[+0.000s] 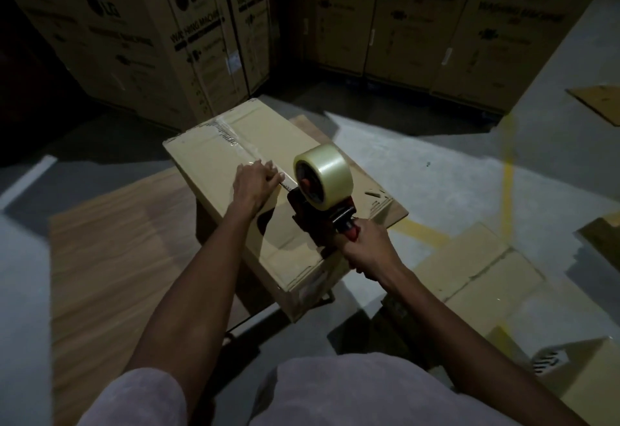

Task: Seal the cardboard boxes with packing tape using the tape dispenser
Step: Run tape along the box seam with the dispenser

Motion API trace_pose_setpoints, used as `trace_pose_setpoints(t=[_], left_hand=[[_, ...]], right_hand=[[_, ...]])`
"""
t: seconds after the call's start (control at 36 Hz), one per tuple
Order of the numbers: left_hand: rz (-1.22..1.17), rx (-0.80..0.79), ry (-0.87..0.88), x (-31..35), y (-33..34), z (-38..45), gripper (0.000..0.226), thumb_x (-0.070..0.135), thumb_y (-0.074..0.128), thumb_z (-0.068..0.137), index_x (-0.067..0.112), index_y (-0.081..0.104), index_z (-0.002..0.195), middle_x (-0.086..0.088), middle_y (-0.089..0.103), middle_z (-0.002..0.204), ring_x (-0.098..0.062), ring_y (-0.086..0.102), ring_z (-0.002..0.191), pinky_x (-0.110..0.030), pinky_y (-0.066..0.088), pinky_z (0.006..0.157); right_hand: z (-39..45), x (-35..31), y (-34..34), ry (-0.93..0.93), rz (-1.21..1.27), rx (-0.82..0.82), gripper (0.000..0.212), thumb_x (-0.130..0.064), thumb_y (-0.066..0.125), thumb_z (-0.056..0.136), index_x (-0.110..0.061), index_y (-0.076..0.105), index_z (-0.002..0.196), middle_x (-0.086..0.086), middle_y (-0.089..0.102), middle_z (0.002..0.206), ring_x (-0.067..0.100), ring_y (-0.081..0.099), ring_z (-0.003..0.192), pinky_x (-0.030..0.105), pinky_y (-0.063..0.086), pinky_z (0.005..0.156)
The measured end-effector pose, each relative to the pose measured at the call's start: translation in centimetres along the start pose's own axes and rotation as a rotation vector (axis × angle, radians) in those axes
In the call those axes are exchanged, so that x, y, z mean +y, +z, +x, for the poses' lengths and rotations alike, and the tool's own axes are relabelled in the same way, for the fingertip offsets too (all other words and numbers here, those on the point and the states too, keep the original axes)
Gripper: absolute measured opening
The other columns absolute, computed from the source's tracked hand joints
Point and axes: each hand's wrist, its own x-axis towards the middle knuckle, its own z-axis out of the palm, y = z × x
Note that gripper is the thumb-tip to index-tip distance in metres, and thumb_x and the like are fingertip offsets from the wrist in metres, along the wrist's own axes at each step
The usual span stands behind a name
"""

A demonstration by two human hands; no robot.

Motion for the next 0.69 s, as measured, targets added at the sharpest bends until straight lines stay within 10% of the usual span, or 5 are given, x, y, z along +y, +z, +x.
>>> trace_pose_setpoints(t=[0.25,0.69], left_hand=[[-0.034,0.005,0.003,0.1,0.4,-0.4,0.036,0.036,0.065,0.096,0.004,0.076,0.108,-0.026,0.065,0.106,-0.044,0.062,0.099,-0.042,0.043,0.083],[-0.026,-0.003,-0.061,-0.3,0.1,0.9,0.035,0.035,0.068,0.090,0.005,0.078,0.107,-0.024,0.066,0.107,-0.044,0.062,0.101,-0.043,0.048,0.080]], right_hand=[[0.2,-0.4,0.0,-0.017,-0.067,0.019,0.026,-0.027,0.071,0.086,-0.002,0.065,0.081,0.020,0.070,0.073,0.038,0.069,0.066,0.051,0.057,0.058],[1.6,-0.8,0.9,-0.037,-0.084,0.046,0.028,-0.052,0.059,0.071,-0.025,0.055,0.074,0.001,0.062,0.070,0.017,0.059,0.060,0.025,0.038,0.051]])
